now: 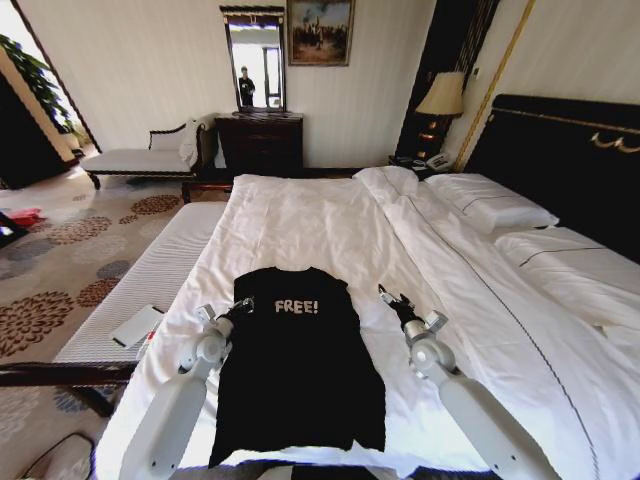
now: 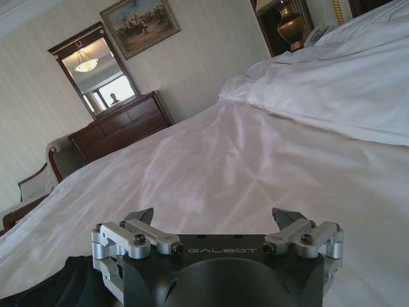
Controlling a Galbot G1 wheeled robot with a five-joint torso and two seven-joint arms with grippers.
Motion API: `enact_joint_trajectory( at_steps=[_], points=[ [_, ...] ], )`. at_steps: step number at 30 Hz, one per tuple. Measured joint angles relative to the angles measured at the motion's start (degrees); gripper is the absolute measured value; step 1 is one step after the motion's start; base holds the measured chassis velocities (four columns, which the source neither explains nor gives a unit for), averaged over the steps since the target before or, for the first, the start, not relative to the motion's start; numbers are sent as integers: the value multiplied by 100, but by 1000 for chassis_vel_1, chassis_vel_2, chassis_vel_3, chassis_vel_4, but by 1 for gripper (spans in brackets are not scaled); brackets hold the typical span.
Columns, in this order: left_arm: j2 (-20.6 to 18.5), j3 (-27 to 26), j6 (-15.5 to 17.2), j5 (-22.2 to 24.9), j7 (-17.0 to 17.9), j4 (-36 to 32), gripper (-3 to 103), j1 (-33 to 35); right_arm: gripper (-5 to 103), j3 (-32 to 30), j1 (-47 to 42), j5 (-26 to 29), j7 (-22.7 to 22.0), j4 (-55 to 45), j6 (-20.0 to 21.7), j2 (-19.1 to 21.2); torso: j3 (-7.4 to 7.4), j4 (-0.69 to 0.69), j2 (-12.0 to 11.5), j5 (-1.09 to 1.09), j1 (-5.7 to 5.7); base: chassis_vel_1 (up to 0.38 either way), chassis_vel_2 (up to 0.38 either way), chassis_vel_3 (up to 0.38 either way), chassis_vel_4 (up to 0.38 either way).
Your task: Fold the clothes on the bed.
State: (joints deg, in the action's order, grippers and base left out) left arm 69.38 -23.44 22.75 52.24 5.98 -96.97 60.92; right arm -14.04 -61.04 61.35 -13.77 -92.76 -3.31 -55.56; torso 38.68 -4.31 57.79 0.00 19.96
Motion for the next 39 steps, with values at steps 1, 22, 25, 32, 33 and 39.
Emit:
enact_joint_trajectory(
  at_steps=[1,22,25,32,33,39],
  points=[
    [0,0,0,0,0,0,-1,0,100,0,0,0,0,0,0,0,0,0,0,0,0,0,0,0,0],
    [-352,-573,553,580,42,-971,75,518,100,76,22,-46,-8,-50,-2,-76,0,0,1,0,-1,0,0,0,0],
    [-412,-826,542,644,191,-864,86,457,100,80,44,-46,-34,-69,5,-28,0,-1,1,-1,-1,0,0,0,0],
    [-581,-1195,762,1039,453,-304,100,124,100,187,170,-41,-60,-100,25,12,-1,0,1,0,-1,0,0,0,0],
    [-578,-1205,840,1130,417,-48,100,28,100,224,208,-42,-61,-66,26,8,0,1,1,-1,-1,0,0,0,0],
    [-273,-1139,929,1304,154,869,100,-512,100,334,297,-1,-69,31,34,-26,0,-1,1,-1,-1,0,0,0,0]
  ],
)
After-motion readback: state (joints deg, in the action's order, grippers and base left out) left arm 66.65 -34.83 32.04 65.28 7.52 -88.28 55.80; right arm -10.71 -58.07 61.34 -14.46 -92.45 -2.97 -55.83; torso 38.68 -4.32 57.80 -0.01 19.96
